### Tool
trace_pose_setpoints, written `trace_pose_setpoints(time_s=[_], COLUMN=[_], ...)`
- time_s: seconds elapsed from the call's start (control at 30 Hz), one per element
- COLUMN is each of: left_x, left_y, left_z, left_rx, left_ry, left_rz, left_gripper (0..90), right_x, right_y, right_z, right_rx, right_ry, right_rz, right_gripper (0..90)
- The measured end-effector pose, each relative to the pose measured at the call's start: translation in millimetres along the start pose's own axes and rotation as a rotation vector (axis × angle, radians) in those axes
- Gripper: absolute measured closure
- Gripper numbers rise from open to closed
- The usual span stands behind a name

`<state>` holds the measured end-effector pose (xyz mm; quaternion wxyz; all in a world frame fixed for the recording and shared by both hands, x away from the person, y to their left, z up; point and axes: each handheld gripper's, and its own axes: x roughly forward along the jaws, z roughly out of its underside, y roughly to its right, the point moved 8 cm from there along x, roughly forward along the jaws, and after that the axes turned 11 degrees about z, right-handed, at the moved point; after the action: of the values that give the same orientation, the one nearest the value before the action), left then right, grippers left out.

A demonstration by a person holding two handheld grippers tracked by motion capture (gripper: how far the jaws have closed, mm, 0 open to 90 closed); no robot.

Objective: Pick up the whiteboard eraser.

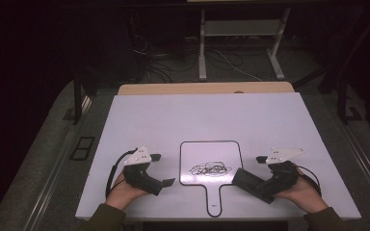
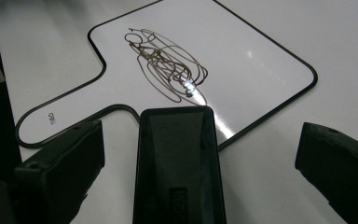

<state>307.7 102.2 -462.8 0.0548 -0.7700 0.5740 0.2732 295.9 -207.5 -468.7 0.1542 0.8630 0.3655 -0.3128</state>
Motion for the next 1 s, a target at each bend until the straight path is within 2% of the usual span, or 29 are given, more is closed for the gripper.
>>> trace_pose_setpoints(time_s=[0.47, 0.53, 0.63, 1.0], left_x=[-1.5, -0.8, 0.6, 2.7], left_y=[1.0, 1.1, 1.7, 2.8], left_z=[-1.1, -0.8, -0.2, 1.1], left_rx=[0.000, 0.001, 0.000, 0.001], left_ry=[0.008, 0.005, 0.004, -0.004], left_rz=[-0.003, 0.000, 0.002, 0.007], left_gripper=[0.0, 0.0, 0.0, 0.0], right_x=[2.4, 2.5, 3.5, 8.0], right_y=[-6.5, -6.8, -8.1, -8.6], right_z=[9.6, 11.1, 13.1, 18.6], right_rx=[-0.023, -0.032, -0.041, -0.057], right_ry=[-0.061, -0.074, -0.083, -0.130], right_rz=[-0.007, -0.013, -0.017, 0.002], right_gripper=[0.1, 4.6, 4.6, 7.3])
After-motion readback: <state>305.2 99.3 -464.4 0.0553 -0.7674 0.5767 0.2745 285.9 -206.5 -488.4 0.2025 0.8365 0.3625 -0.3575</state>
